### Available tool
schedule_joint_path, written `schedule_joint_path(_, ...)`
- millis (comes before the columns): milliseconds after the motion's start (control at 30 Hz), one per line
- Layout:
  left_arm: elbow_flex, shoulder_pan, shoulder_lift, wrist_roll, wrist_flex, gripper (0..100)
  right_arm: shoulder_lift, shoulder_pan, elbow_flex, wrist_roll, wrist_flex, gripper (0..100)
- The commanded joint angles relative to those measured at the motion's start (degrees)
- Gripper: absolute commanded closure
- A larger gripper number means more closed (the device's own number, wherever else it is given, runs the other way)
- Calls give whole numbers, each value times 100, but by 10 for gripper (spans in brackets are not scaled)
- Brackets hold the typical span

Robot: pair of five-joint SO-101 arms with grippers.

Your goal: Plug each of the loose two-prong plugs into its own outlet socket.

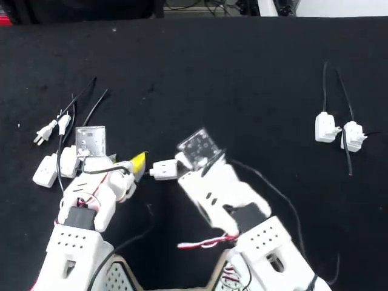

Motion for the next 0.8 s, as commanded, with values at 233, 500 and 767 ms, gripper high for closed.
schedule_joint_path(233, -101, -242, -88, 97, -53, 759, 1974, 273, -2967, -211, 2207, 987)
schedule_joint_path(500, -92, -242, -88, 97, -62, 759, 4796, 290, -5297, -712, 3824, 987)
schedule_joint_path(767, -84, -242, -88, 97, -62, 759, 7029, 158, -7934, -1723, 5908, 986)
